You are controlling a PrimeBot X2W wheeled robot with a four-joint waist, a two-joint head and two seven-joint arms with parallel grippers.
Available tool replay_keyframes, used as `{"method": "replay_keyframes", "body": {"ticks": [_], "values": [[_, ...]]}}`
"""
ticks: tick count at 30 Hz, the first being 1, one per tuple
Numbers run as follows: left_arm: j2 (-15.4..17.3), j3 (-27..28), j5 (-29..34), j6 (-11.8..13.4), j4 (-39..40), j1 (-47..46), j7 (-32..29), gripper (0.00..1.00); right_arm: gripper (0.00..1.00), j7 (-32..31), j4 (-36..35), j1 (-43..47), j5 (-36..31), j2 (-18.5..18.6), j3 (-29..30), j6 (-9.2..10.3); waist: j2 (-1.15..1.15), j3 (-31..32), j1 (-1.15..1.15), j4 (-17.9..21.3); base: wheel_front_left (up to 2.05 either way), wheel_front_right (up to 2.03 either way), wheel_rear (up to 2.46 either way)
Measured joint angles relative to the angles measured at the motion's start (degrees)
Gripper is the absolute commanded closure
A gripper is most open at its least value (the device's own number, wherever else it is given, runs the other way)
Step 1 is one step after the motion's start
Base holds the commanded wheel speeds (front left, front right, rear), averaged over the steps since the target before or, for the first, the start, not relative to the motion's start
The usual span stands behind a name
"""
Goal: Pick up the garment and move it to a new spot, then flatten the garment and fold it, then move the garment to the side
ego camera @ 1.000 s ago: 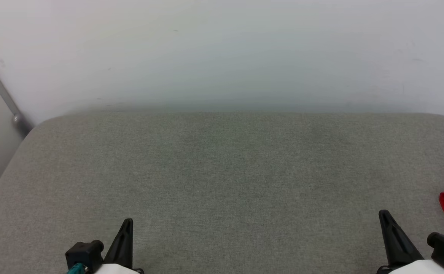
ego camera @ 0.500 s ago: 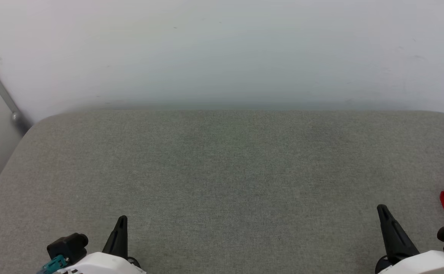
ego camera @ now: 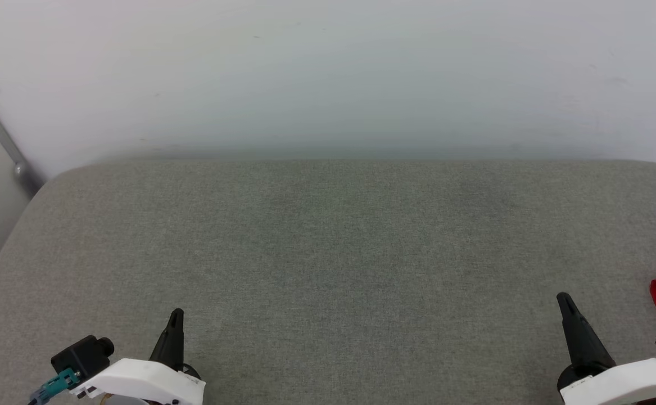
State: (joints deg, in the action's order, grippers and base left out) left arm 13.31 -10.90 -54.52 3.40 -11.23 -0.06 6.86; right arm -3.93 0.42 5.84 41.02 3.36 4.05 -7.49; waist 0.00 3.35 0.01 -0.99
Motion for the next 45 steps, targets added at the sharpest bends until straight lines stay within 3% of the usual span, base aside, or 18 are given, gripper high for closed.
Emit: {"method": "replay_keyframes", "body": {"ticks": [45], "values": [[-6.01,10.06,-22.56,-6.41,-1.57,-3.42,-7.71,1.0,1.0,-1.22,8.05,-6.79,30.42,-0.01,1.2,0.0,0.0,-1.74,0.0,0.49,0.0,0.0,0.0]]}}
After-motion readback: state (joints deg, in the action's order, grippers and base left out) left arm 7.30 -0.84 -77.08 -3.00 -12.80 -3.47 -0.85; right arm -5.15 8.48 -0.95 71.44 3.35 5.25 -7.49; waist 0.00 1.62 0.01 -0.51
